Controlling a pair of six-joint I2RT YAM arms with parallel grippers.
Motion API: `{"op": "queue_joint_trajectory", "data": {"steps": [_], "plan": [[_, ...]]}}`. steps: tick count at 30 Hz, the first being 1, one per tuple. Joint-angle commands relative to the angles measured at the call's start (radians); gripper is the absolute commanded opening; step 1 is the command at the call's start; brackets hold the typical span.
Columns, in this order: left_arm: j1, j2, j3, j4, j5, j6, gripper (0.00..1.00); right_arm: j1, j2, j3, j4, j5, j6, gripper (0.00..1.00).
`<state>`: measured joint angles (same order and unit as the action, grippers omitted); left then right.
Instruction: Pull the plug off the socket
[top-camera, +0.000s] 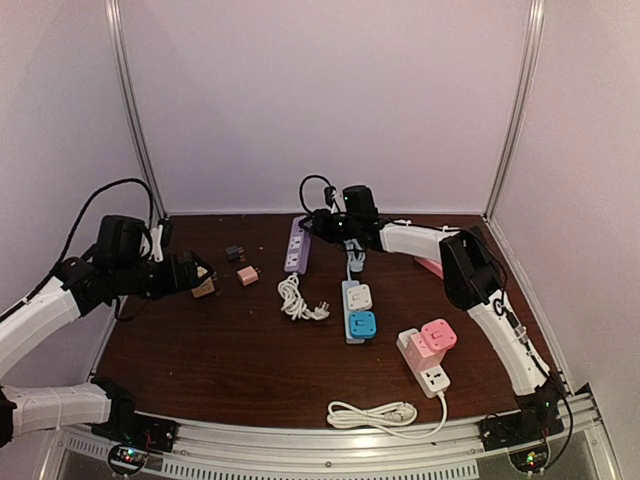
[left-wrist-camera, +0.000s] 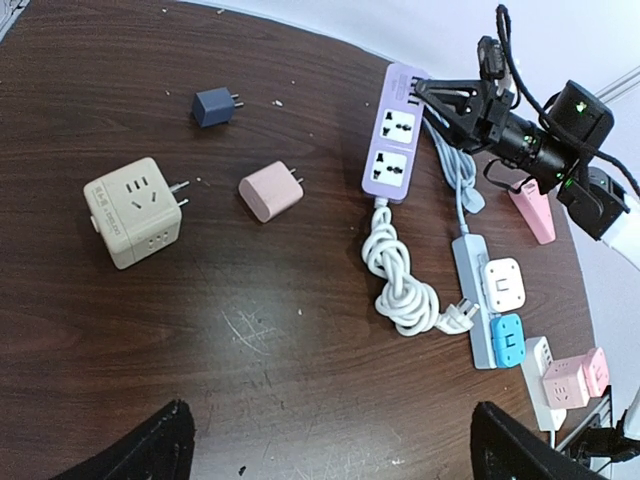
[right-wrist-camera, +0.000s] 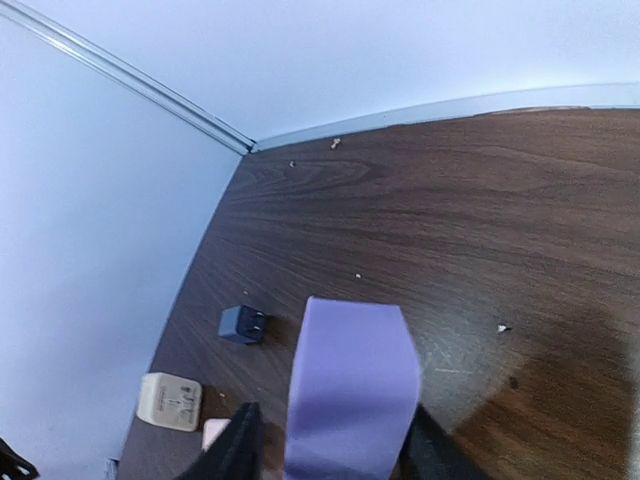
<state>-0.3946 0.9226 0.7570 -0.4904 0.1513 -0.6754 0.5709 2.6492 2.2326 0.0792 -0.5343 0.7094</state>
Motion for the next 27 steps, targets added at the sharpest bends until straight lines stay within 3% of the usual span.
{"op": "queue_joint_trajectory", "data": {"steps": [1,11,16,22,27], "plan": [[-0.006,-0.020,-0.013,0.006,0.000,-0.007,0.98,-0.005,0.013,0.035,-0.067,0.070,-0.031,0.59],[-0.009,-0.018,-0.027,0.041,0.011,-0.016,0.98,-0.009,-0.068,0.082,-0.276,0.147,-0.119,0.91],[-0.018,-0.004,-0.032,0.080,0.025,-0.025,0.98,-0.007,-0.159,0.063,-0.426,0.198,-0.160,0.93],[-0.060,0.043,-0.034,0.169,0.022,-0.054,0.98,0.003,-0.407,-0.231,-0.467,0.289,-0.197,0.91],[-0.111,0.127,-0.001,0.232,0.021,-0.063,0.98,0.005,-0.636,-0.544,-0.410,0.276,-0.192,0.89]]}}
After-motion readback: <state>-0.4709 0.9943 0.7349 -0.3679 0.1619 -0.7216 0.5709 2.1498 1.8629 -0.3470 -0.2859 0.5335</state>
